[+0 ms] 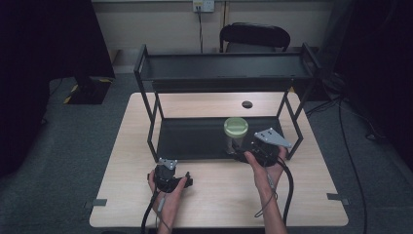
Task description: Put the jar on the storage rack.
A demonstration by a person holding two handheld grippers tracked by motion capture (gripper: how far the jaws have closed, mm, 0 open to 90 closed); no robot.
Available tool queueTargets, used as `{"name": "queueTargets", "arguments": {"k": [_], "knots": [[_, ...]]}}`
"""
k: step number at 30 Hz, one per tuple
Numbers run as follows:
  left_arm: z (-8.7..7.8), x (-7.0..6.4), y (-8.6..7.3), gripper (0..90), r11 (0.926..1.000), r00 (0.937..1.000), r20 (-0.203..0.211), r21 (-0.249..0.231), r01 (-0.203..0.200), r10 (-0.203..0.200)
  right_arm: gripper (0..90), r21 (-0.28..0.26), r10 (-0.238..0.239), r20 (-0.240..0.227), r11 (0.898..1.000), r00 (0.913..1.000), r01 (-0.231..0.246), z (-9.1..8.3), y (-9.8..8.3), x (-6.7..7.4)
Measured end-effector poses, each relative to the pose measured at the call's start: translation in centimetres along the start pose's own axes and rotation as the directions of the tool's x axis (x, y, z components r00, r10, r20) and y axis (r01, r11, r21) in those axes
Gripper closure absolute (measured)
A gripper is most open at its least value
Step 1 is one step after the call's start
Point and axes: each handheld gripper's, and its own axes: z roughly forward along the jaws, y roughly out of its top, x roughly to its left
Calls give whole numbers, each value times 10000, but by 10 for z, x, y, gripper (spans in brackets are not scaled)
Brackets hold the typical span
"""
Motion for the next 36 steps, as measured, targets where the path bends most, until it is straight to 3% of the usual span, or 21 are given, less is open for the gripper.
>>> {"name": "queueTargets", "arguments": {"k": [13, 20, 23, 36], "knots": [[0, 0, 0, 2, 10000, 10000, 0, 0, 2, -2, 13, -338, 220, 254, 9992, 9994, -211, -30, -6, 3], [0, 0, 0, 1, 10000, 10000, 1, 1, 2, -2, 14, -290, 36, 646, 9996, 9979, -18, -43, -14, 4], [0, 0, 0, 1, 10000, 10000, -1, 3, 0, 0, 14, -186, -158, 811, 9997, 9966, 174, -46, -19, 2], [0, 0, 0, 1, 10000, 10000, 0, 0, 1, -1, 15, -36, 131, 1165, 9999, 9931, -128, -54, -45, -2]]}}
